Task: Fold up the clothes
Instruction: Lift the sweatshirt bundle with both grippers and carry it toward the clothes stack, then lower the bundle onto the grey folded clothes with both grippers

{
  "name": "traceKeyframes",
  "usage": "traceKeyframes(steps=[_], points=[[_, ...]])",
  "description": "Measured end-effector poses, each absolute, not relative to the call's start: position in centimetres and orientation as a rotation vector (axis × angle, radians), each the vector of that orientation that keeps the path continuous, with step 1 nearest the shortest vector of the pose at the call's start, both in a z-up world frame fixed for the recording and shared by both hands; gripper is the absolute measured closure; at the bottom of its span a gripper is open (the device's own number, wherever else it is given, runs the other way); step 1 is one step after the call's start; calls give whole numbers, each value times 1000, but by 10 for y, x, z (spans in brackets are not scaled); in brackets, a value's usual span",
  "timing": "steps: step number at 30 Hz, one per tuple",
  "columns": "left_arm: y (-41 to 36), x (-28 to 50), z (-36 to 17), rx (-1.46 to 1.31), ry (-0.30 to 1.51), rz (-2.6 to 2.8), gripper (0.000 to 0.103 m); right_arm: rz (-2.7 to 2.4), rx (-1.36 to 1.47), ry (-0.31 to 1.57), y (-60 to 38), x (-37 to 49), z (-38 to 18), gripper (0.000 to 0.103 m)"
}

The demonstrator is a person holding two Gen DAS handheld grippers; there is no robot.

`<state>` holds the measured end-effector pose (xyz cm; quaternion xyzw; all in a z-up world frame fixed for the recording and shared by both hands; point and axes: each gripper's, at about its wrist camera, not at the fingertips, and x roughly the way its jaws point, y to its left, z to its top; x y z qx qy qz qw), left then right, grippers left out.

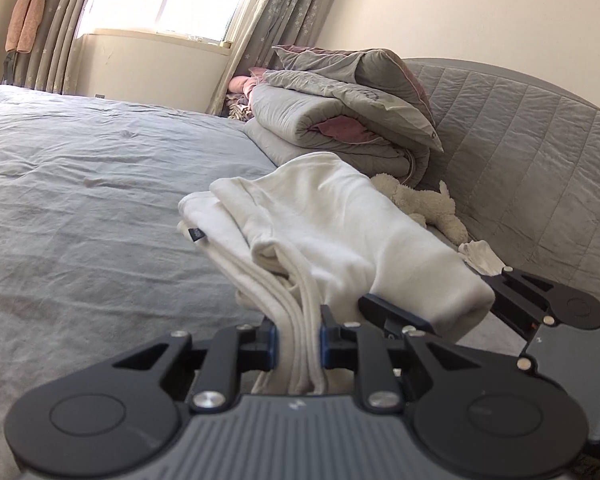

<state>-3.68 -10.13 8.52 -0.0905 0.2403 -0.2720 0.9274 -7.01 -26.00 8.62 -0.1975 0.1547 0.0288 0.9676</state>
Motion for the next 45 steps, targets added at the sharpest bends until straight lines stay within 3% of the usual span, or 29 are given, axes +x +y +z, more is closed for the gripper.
traceKeyframes(steps=[10, 17, 29, 37, 45], points=[[-217, -19, 121, -326, 430, -655, 84, -63, -344, 250, -376, -67, 137, 57], [-319, -7, 111, -359, 466, -704, 84, -176, -274, 238, -471, -59, 147, 60], [-490, 15, 89, -417, 539, -781, 84, -256, -84, 272, -627, -53, 119, 60], [-551, 13, 60, -428, 591, -780, 84, -380, 149, 299, -695, -67, 82, 60], [-577, -5, 45, -512, 639, -745, 84, -435, 540, 278, -757, -90, 66, 50]])
